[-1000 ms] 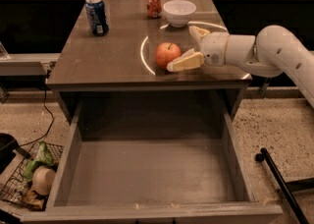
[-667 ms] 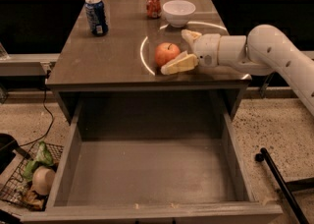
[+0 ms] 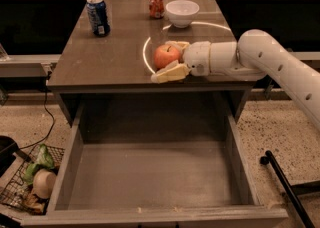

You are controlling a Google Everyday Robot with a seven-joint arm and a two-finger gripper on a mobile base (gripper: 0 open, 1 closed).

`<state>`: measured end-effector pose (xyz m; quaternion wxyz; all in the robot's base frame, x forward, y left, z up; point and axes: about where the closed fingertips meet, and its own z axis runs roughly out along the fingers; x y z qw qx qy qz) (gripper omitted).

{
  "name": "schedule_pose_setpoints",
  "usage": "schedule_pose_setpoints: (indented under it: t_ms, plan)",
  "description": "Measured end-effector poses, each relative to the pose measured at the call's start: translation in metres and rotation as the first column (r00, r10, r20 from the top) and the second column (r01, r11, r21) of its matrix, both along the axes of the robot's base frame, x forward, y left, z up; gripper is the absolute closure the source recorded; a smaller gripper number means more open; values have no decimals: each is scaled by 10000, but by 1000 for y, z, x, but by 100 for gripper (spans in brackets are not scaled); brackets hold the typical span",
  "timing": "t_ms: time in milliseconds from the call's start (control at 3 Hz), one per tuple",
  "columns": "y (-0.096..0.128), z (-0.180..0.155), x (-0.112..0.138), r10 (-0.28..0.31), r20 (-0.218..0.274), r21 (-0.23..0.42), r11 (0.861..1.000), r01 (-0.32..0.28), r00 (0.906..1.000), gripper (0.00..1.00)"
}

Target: Place apple into top drawer

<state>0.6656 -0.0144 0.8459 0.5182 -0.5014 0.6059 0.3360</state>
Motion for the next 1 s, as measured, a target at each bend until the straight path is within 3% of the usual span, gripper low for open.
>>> schedule_pose_setpoints:
  t_ms: [1000]
  plan:
    - [10, -1, -3, 188, -2, -5, 9998, -188, 9998, 87]
